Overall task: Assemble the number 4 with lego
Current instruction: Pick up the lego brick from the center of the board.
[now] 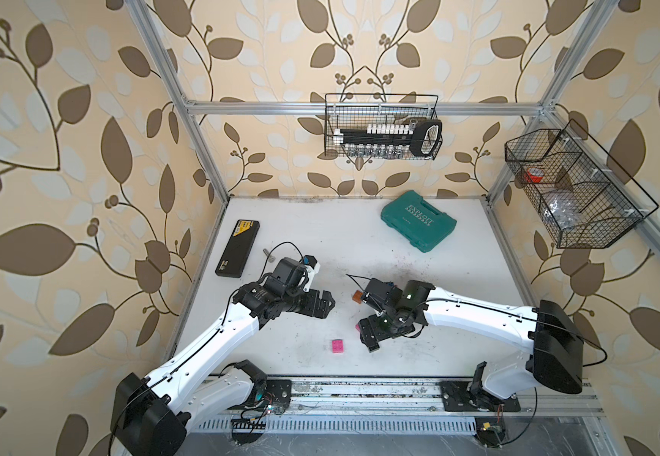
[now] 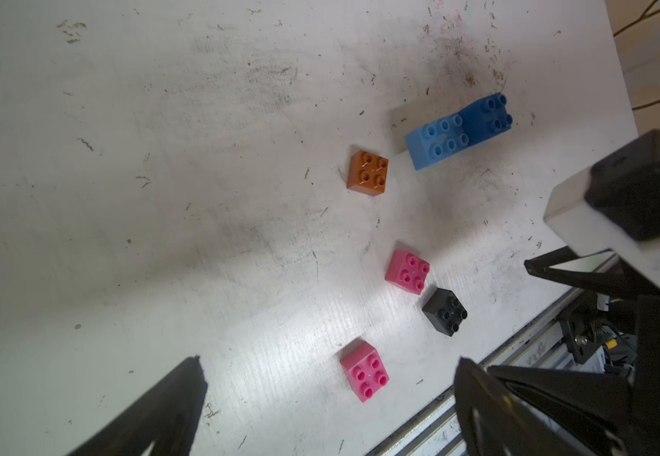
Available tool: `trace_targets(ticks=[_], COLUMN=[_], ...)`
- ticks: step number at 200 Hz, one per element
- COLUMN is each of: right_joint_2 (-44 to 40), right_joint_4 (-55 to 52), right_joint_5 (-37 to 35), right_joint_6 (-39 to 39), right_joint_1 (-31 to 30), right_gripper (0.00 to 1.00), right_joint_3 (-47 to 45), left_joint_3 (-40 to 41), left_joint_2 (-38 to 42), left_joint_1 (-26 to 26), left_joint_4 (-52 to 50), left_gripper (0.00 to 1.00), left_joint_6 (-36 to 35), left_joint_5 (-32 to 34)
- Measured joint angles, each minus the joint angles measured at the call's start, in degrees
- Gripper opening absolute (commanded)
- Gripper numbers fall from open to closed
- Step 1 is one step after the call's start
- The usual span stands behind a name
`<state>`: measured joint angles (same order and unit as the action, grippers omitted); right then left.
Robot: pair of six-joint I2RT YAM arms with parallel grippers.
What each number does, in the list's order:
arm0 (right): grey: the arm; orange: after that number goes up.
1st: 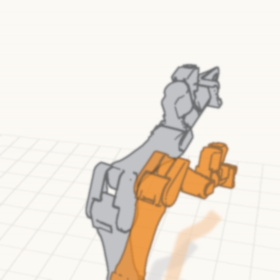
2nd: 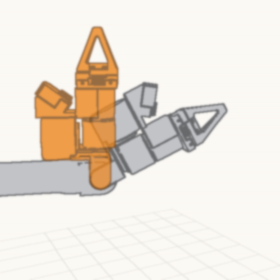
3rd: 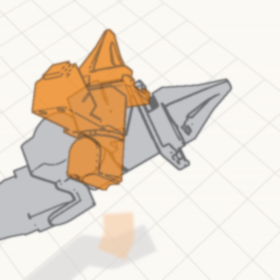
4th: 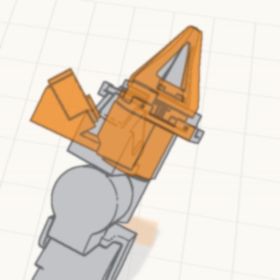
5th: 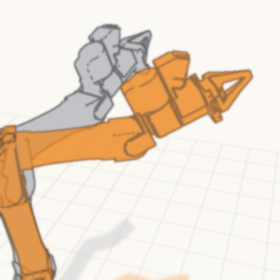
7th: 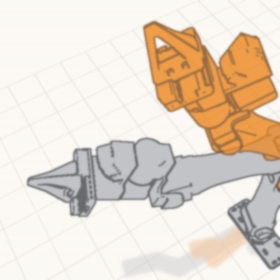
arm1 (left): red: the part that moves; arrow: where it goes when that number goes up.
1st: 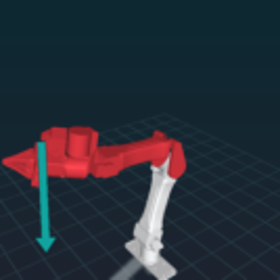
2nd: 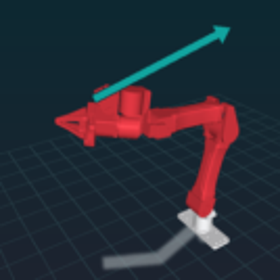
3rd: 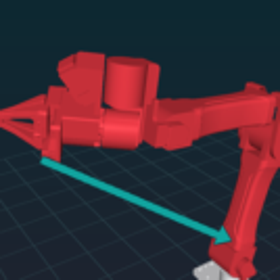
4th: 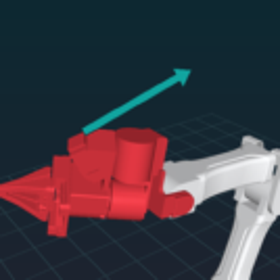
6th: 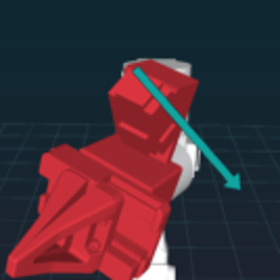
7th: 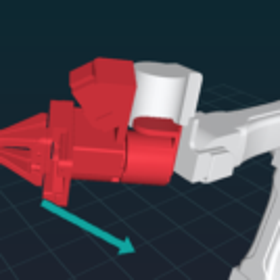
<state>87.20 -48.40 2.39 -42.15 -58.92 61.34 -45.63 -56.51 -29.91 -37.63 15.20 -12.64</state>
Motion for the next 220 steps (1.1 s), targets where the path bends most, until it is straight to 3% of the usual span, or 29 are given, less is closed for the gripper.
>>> trace_targets(ticks=[17, 33, 90, 153, 183, 204, 220], right_joint_2=[0.85, 2.23, 8.9, 10.67, 11.58, 12.15, 12.41], right_joint_4=[1.97, 3.17, 5.29, 5.73, 5.84, 5.46, 5.49], right_joint_5=[0.0, -0.48, -1.4, -2.21, -2.21, -2.21, -2.32], right_joint_6=[-1.55, -1.62, -0.15, 2.4, 2.91, 2.89, 3.15], right_joint_1=[-0.98, -1.25, -1.84, -1.84, -1.84, -1.84, -1.84], right_gripper=[0.67, 0.58, 0.52, 0.39, 0.29, 0.17, 0.14], right_joint_3=[-1.46, -2.47, -2.58, -2.25, -2.1, -1.27, -0.76], left_joint_3=[0.02, 0.04, 2.25, 4.66, 4.66, 4.66, 4.66], left_joint_2=[2.43, 4.83, 9.2, 10.86, 11.15, 11.15, 11.17], left_joint_1=[0.02, 0.02, 0.02, 0.02, 0.02, 0.02, 0.02], left_joint_4=[-0.7, -1.66, -1.64, -1.09, -1.07, -1.05, -1.07], left_gripper=[0.99, 0.99, 0.99, 0.99, 0.99, 0.99, 0.99], left_joint_6=[0.11, 0.31, 3.28, 6.14, 6.25, 6.27, 6.27], left_joint_5=[0.76, 0.87, -1.16, -3.5, -3.5, -3.48, -3.45])
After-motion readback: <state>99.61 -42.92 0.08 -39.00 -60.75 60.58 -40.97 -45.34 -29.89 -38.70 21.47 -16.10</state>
